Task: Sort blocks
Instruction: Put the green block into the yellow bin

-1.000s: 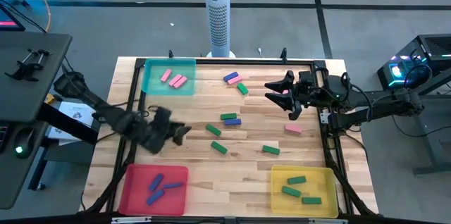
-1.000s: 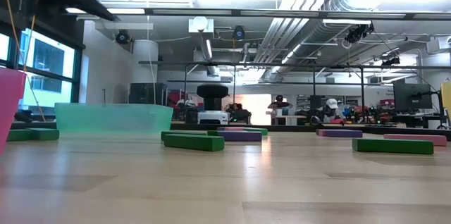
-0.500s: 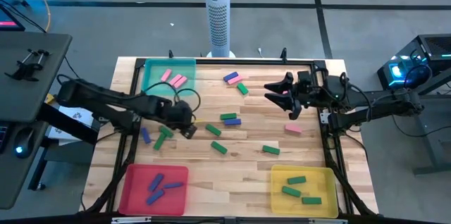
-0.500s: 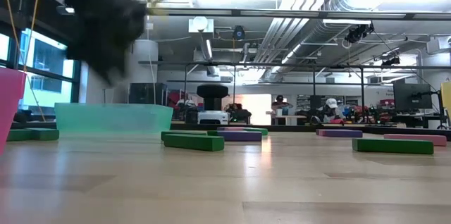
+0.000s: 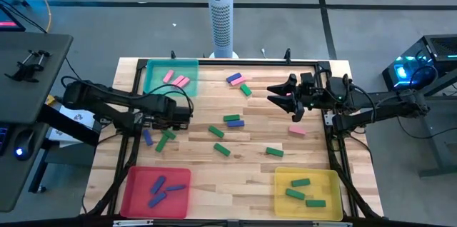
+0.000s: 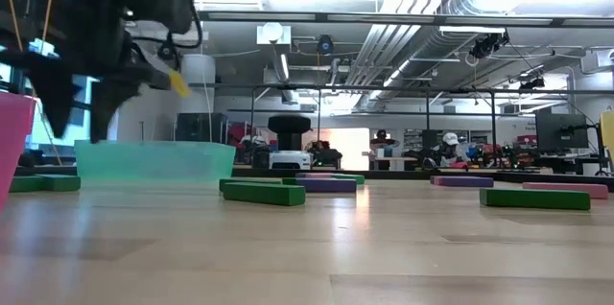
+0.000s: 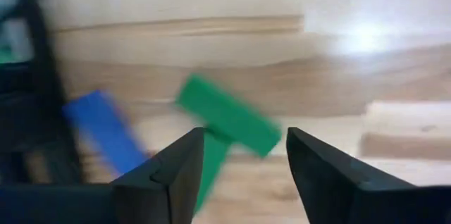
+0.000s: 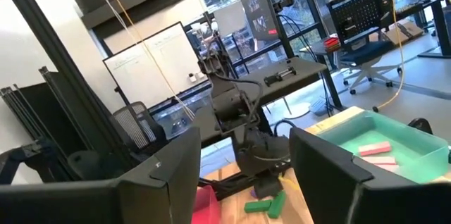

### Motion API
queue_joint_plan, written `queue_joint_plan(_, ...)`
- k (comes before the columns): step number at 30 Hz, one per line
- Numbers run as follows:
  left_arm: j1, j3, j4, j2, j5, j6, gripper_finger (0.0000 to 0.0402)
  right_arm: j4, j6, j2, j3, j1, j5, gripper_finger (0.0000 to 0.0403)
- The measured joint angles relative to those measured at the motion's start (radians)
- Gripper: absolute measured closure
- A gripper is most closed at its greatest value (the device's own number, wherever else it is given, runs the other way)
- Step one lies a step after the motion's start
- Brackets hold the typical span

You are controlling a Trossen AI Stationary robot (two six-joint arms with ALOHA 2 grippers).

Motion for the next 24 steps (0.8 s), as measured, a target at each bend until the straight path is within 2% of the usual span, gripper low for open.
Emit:
queue_joint_plan(5, 0.033, -0.09, 0.08, 0.0, 0.035, -0.103, 0.0169, -0.001, 0.024, 0.0, 0.0, 0.001, 0.0, 0.0206)
queue_joint_plan(11, 0.04, -0.149, 0.101, 0.0, 0.075, -0.195, 0.0125, -0.007, 0.027, 0.0, 0.0, 0.014, -0.005, 0.0206)
queue_joint_plan(18, 0.041, -0.26, 0.321, -0.007, 0.119, -0.256, 0.012, -0.022, 0.026, 0.0, 0.0, 0.03, -0.008, 0.0206)
queue_joint_plan(24, 0.039, -0.266, 0.358, -0.006, 0.081, -0.265, 0.0123, -0.026, 0.025, 0.0, 0.0, 0.029, -0.008, 0.0206)
